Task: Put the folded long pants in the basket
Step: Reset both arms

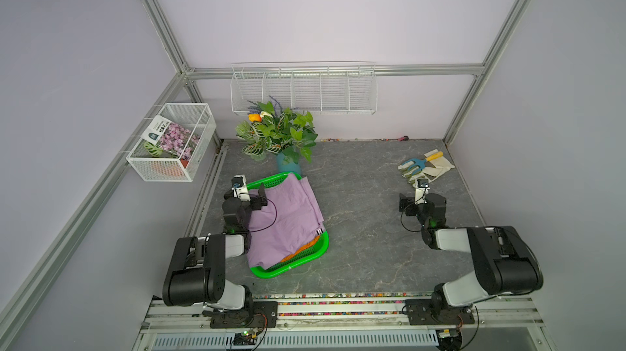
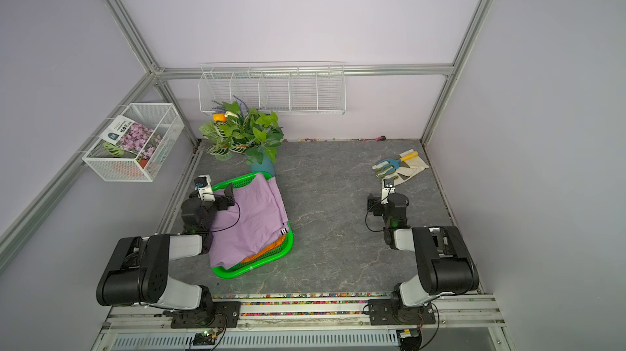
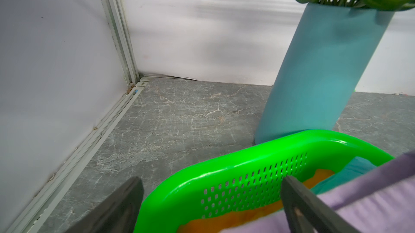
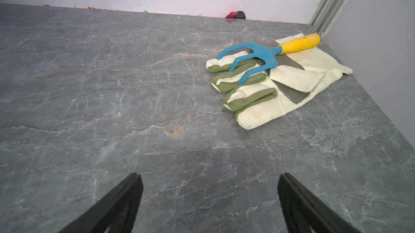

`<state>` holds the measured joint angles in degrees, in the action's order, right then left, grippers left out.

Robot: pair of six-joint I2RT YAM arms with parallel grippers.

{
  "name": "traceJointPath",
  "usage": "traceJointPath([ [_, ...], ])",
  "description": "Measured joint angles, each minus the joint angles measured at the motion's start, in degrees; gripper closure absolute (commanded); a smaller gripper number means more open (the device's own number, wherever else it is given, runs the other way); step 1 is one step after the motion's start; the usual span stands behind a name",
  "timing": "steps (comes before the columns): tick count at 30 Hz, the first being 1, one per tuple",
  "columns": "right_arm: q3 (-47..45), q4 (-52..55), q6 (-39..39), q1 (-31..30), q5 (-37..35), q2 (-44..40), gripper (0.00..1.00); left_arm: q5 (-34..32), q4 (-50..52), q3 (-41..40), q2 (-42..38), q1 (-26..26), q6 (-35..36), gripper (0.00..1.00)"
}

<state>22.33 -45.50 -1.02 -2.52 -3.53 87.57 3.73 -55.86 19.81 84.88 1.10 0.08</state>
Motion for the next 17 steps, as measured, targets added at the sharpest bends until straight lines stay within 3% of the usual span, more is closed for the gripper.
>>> traceJointPath([
  [17, 0.3, -0.2, 0.2, 0.0, 0.3, 0.0, 0.01, 0.0, 0.5, 0.2, 0.0, 0.0, 0.0, 0.00],
])
